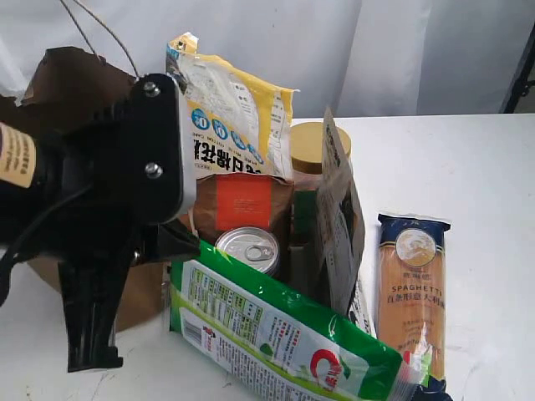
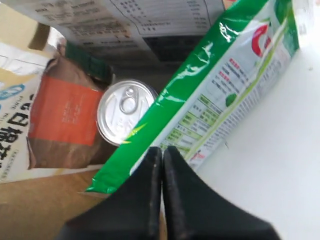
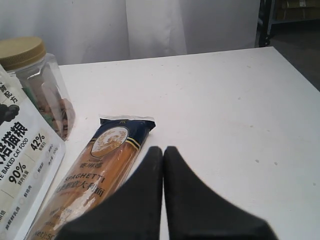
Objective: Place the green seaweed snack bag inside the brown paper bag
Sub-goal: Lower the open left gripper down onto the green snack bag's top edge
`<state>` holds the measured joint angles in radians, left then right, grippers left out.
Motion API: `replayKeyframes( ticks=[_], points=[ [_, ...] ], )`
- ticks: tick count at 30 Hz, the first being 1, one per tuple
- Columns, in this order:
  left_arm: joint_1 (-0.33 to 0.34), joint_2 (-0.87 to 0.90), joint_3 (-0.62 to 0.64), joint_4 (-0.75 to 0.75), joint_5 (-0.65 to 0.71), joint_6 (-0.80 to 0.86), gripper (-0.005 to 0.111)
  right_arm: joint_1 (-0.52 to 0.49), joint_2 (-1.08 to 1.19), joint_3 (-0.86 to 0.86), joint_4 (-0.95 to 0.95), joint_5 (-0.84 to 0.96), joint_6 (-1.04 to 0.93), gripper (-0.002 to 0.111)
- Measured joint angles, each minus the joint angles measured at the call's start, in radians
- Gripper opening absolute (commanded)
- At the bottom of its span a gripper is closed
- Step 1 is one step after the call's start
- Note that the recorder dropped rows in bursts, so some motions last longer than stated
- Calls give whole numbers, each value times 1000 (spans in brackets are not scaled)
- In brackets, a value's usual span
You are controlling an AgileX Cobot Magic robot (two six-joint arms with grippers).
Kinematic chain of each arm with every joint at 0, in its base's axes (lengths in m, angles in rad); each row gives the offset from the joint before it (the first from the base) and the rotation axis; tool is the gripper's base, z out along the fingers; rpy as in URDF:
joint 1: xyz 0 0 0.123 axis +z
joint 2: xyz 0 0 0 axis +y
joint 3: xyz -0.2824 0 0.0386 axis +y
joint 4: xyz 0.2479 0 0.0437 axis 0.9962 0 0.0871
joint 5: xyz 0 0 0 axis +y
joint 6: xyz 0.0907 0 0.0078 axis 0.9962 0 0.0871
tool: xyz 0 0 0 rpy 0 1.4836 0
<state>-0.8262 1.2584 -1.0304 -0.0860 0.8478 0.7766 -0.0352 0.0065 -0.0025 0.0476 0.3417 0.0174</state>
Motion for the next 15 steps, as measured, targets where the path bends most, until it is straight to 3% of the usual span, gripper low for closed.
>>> replayKeyframes(
  ticks=[4, 9, 15],
  points=[
    [0, 73, -115, 3, 171, 2, 29, 0, 0, 0, 0, 0, 0, 0],
    [0, 134, -228, -102, 267, 17, 30, 0, 0, 0, 0, 0, 0, 0],
    [0, 174, -247, -157, 325, 76, 32, 0, 0, 0, 0, 0, 0, 0]
  ],
)
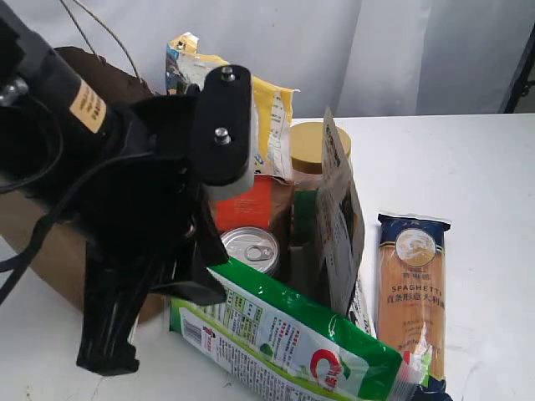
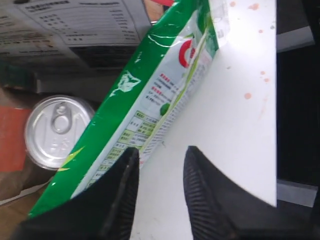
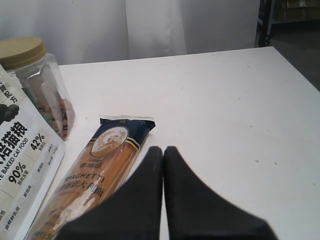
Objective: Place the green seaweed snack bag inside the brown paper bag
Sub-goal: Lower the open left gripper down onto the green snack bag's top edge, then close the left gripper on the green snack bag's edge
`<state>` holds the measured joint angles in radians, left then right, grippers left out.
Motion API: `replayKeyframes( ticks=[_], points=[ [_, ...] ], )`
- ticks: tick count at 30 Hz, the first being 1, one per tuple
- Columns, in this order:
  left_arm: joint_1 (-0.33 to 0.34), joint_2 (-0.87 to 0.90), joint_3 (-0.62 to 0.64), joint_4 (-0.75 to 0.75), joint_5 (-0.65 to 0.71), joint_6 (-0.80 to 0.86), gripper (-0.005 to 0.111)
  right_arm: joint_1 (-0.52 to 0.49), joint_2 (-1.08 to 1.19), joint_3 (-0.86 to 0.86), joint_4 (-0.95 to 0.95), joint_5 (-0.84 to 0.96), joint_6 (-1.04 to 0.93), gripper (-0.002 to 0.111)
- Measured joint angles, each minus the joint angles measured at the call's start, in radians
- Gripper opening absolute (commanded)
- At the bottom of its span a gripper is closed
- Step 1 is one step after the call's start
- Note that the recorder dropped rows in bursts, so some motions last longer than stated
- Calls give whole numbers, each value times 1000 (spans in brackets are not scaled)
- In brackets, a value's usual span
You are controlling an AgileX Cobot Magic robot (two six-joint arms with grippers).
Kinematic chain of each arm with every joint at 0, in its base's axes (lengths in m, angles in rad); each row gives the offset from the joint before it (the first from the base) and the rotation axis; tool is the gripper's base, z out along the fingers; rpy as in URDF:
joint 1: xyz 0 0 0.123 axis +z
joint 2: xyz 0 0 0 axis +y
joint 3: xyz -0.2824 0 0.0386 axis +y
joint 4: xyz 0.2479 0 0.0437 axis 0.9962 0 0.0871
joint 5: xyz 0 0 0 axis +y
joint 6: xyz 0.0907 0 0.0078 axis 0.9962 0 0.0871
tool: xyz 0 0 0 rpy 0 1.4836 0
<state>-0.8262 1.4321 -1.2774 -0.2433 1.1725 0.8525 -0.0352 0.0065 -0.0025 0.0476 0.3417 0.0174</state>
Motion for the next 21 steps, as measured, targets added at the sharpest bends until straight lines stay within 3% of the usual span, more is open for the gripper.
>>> replayKeyframes(
  ticks=[2, 5, 6, 11, 21],
  points=[
    [0, 14, 0, -33, 12, 4, 47, 0, 0, 0, 0, 0, 0, 0],
    [0, 31, 0, -60, 22, 4, 96, 0, 0, 0, 0, 0, 0, 0],
    [0, 36, 0, -56, 22, 1, 105, 0, 0, 0, 0, 0, 0, 0],
    [0, 58, 0, 8, 14, 19, 103, 0, 0, 0, 0, 0, 0, 0],
    [0, 115, 0, -23, -20, 225, 103, 0, 0, 0, 0, 0, 0, 0]
  ],
)
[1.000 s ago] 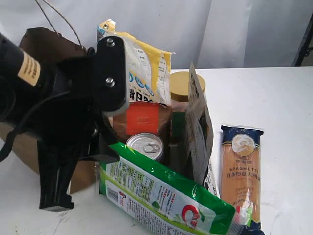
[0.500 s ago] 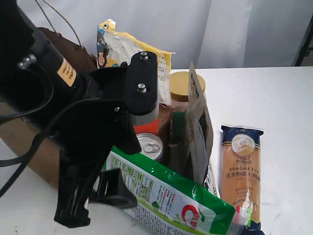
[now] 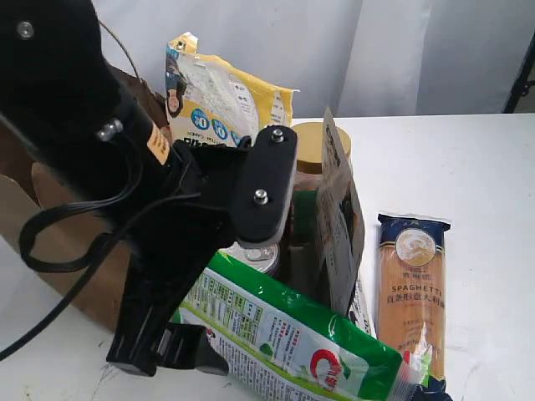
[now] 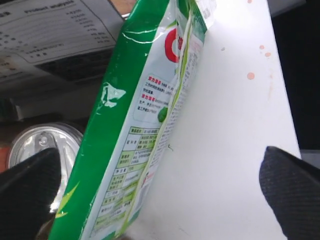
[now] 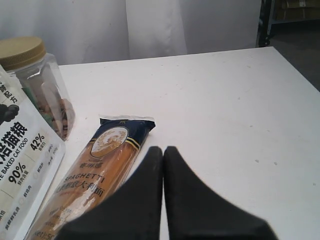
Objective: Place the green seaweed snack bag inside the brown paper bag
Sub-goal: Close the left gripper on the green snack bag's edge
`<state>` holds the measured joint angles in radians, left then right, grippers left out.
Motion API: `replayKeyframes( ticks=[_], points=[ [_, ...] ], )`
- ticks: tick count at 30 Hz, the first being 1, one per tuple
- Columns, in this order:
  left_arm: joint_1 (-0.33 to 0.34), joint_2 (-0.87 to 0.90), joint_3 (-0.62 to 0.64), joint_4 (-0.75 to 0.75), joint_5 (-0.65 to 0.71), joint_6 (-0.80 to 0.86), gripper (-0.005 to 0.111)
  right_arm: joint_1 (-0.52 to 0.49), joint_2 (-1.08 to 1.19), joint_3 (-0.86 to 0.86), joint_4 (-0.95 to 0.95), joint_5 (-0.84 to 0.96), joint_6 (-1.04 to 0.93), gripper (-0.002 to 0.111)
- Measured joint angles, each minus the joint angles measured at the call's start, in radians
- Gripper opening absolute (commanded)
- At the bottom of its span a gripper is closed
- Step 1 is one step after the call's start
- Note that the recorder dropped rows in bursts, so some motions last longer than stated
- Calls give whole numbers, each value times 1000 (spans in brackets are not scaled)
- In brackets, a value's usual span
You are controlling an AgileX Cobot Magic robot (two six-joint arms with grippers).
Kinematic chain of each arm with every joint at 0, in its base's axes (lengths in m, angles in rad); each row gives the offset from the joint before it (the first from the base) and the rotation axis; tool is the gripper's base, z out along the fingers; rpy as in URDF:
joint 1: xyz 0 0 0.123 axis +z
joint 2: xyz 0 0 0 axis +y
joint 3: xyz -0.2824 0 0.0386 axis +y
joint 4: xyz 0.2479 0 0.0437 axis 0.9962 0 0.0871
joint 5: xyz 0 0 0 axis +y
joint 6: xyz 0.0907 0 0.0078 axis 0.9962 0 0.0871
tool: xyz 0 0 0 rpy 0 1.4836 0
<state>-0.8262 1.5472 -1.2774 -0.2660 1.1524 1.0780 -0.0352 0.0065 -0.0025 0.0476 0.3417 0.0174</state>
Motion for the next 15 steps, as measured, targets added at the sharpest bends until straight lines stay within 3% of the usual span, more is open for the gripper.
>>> replayKeyframes(
  ticks=[15],
  points=[
    [-4, 85, 0, -46, -83, 173, 103, 0, 0, 0, 0, 0, 0, 0]
  ],
)
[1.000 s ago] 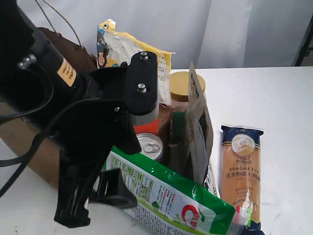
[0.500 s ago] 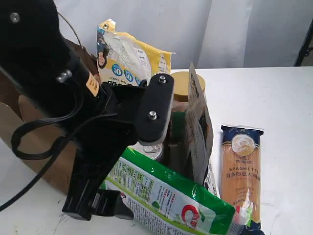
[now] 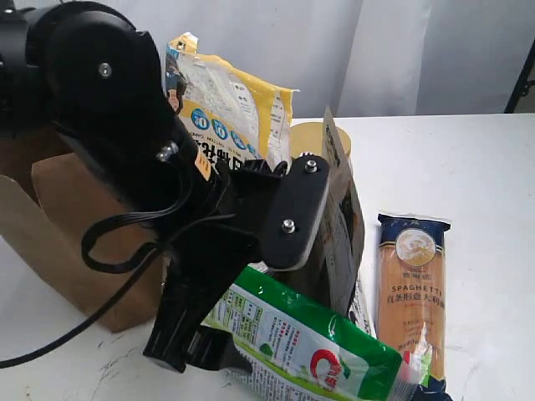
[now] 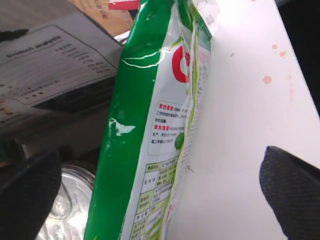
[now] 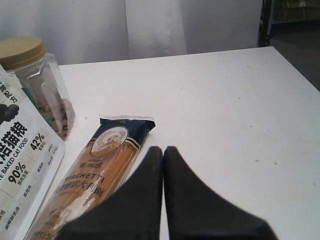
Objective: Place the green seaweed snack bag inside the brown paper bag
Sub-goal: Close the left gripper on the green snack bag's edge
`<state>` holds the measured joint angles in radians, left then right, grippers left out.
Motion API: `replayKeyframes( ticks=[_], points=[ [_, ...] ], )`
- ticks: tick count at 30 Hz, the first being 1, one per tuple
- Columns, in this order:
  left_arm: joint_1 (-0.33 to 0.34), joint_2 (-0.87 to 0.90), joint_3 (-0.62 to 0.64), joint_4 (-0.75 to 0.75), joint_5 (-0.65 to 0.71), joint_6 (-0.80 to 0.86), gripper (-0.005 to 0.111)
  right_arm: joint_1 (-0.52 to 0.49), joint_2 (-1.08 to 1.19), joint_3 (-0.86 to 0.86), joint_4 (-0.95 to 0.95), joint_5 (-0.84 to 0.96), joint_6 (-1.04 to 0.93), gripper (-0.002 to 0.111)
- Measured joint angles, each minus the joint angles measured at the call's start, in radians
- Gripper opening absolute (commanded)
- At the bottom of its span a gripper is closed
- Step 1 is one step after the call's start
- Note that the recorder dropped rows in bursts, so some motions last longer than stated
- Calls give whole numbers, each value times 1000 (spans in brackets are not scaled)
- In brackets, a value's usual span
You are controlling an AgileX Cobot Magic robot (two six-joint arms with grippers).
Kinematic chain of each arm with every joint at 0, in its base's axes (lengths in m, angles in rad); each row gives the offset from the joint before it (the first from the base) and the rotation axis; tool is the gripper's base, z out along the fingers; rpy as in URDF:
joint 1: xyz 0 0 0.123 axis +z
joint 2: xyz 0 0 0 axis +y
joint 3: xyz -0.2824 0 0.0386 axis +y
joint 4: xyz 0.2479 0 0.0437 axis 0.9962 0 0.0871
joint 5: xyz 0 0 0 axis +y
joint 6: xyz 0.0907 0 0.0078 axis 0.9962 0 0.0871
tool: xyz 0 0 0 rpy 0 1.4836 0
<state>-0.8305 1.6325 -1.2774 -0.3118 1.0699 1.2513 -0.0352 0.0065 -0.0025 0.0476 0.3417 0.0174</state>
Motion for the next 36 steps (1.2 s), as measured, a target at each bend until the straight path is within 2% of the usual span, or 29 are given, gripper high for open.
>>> replayKeyframes(
  ticks=[9, 18, 20, 23, 26, 27, 33, 36],
  points=[
    [0, 124, 0, -21, -62, 65, 103, 0, 0, 0, 0, 0, 0, 0],
    [0, 180, -2, -24, -60, 83, 101, 0, 0, 0, 0, 0, 0, 0],
    [0, 187, -2, -24, -56, 83, 94, 0, 0, 0, 0, 0, 0, 0],
    [0, 201, -2, -26, -53, 77, 70, 0, 0, 0, 0, 0, 0, 0],
    [0, 204, -2, -32, -53, 41, 42, 0, 0, 0, 0, 0, 0, 0],
    [0, 204, -2, -36, -53, 28, 28, 0, 0, 0, 0, 0, 0, 0],
    [0, 204, -2, -55, -49, -37, 26, 0, 0, 0, 0, 0, 0, 0],
    [0, 204, -2, -32, -42, -123, 26, 0, 0, 0, 0, 0, 0, 0]
  ],
)
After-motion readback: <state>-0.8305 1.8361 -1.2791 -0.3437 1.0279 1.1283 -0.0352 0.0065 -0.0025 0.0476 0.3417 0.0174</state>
